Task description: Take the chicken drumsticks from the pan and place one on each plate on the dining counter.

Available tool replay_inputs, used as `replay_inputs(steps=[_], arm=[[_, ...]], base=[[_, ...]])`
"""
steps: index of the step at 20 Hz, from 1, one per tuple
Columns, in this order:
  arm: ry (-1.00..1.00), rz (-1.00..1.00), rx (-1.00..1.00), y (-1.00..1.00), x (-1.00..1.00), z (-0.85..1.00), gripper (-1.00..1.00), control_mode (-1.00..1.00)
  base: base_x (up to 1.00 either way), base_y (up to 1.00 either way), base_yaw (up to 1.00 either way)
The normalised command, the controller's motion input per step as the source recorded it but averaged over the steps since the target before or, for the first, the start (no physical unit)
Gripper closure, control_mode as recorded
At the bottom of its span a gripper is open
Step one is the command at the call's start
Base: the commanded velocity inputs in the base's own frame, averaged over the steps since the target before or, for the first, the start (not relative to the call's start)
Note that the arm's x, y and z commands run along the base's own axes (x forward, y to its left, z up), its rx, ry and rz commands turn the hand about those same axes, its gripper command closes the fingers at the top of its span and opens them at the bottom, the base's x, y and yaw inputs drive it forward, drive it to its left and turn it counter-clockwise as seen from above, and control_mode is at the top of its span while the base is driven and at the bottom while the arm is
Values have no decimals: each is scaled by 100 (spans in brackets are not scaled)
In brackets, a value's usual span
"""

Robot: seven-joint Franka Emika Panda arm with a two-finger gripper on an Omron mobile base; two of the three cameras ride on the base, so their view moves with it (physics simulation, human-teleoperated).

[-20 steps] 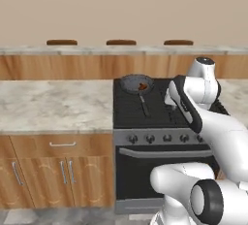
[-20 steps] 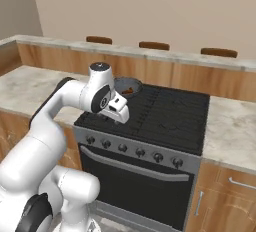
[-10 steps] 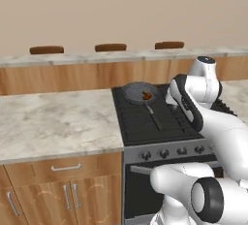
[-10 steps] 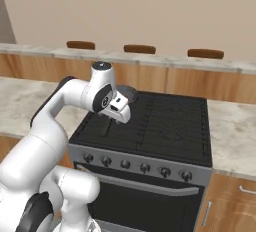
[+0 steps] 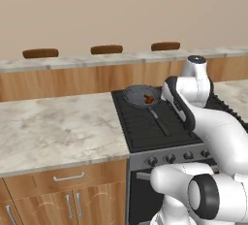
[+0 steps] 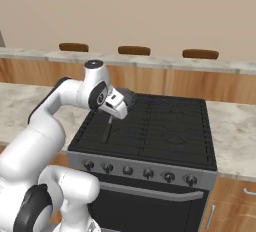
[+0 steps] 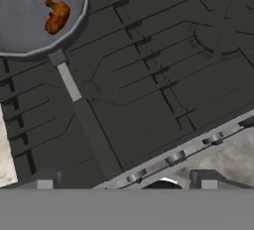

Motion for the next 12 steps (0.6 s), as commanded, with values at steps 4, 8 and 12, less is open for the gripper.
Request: replay_inputs(steps=[4,8,12], arm=[[-9,-8,-7,1,53,12,-100,-100],[-10,0,-4,0,78,1,-100,-100],[1,0,0,7,99,0,-100,-100]], base=[[0,0,0],[0,0,0],[0,0,0]])
